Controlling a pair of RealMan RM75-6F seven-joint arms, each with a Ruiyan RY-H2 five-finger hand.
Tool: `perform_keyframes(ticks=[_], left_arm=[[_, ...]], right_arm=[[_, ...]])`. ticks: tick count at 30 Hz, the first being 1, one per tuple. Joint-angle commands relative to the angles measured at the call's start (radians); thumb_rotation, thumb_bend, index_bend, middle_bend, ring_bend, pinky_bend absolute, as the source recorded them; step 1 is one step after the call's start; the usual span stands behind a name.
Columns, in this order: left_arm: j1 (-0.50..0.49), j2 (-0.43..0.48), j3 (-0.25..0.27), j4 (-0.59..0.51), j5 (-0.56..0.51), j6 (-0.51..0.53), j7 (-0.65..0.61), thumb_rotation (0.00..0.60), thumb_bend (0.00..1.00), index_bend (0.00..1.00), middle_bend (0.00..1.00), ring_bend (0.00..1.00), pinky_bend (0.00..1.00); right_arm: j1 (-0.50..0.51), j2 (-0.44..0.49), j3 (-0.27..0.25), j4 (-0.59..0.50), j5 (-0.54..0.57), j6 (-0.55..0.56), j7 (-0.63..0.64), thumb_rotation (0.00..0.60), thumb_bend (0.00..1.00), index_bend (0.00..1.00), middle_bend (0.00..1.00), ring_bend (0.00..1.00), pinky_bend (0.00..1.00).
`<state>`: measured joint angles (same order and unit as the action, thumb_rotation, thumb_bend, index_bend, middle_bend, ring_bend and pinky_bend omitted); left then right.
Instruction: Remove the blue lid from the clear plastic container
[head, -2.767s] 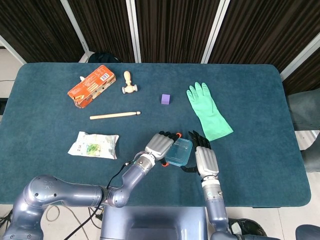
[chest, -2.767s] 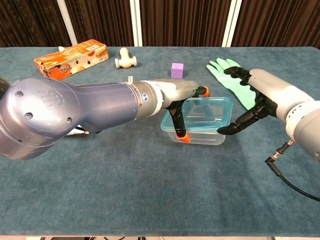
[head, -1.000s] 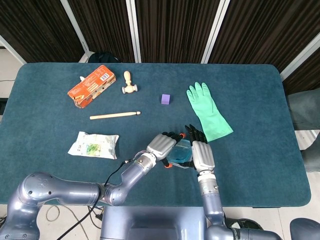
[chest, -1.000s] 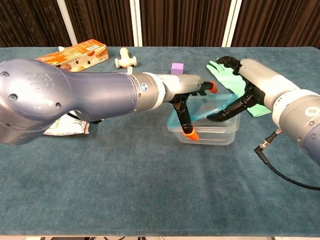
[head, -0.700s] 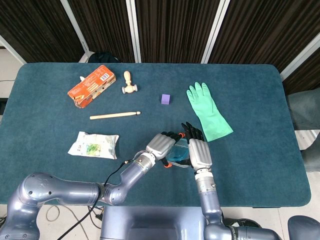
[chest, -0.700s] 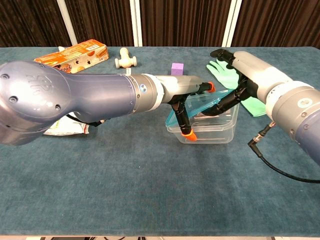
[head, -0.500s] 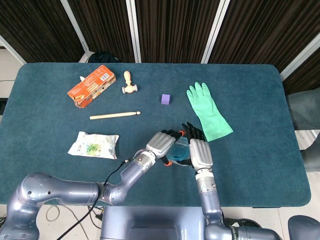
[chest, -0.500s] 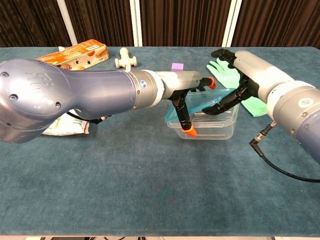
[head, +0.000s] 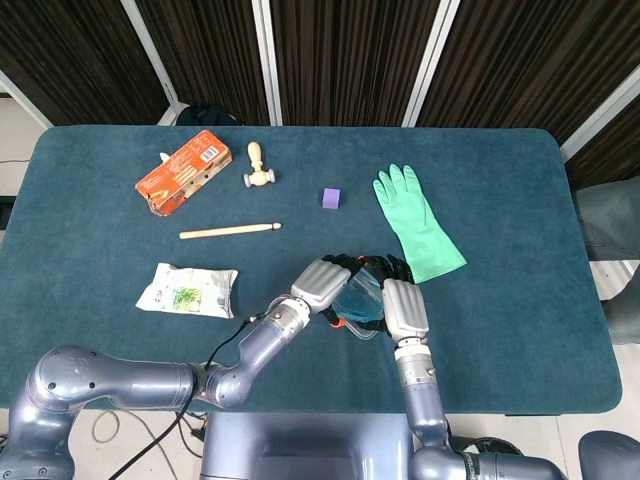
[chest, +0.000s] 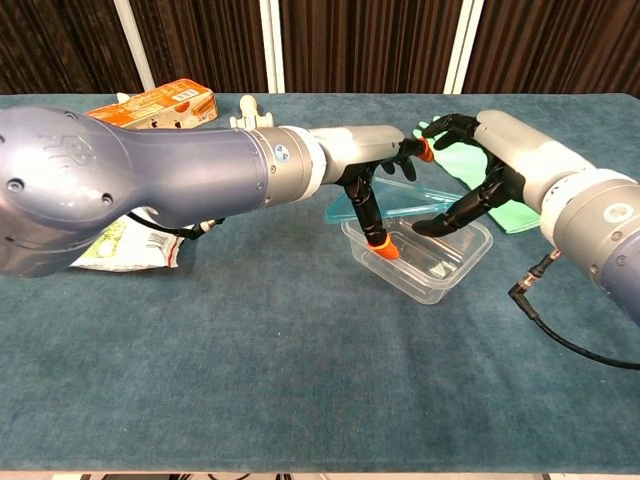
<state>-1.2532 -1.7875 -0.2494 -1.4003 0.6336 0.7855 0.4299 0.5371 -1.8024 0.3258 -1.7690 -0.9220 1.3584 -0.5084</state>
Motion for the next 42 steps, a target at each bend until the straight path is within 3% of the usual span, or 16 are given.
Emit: perform_keyframes(ticks=[1,7,14,36,42], left_arm=[[0.002,-0.001,-0.002,0.0,0.004,0.001,-0.005,0.6,0.07,0.0,0.12,0.08,0.25],[0.005,0.004,-0.004,-0.003,0.017,0.002,-0.011,0.6,0.07,0.0,0.12,0.08,0.25],[0.016,0.023,-0.004,-0.016,0.029,0.003,-0.023,0.6,0.07,0.0,0.12,0.08,0.25],[0.039,0.041,-0.004,-0.022,0.049,0.008,-0.049,0.6,0.06,0.0,0.12,0.07,0.24],[0.043,0.045,-0.013,-0.028,0.06,0.02,-0.056,0.6,0.01,0.0,0.03,0.01,0.17]], right_arm=[[0.0,0.0,-0.001,0.002,-0.001,0.001,0.002,0.6,0.24,0.29,0.23,0.12,0.0],[-0.003,0.004,-0.004,0.005,-0.009,0.002,0.018,0.6,0.39,0.44,0.33,0.19,0.0],[-0.003,0.015,0.001,-0.002,-0.012,0.004,0.023,0.6,0.49,0.51,0.34,0.19,0.0],[-0.005,0.029,0.008,-0.002,-0.013,0.011,0.041,0.6,0.64,0.65,0.34,0.19,0.0],[-0.004,0.032,0.011,-0.003,-0.012,0.015,0.041,0.6,0.65,0.67,0.34,0.19,0.0]])
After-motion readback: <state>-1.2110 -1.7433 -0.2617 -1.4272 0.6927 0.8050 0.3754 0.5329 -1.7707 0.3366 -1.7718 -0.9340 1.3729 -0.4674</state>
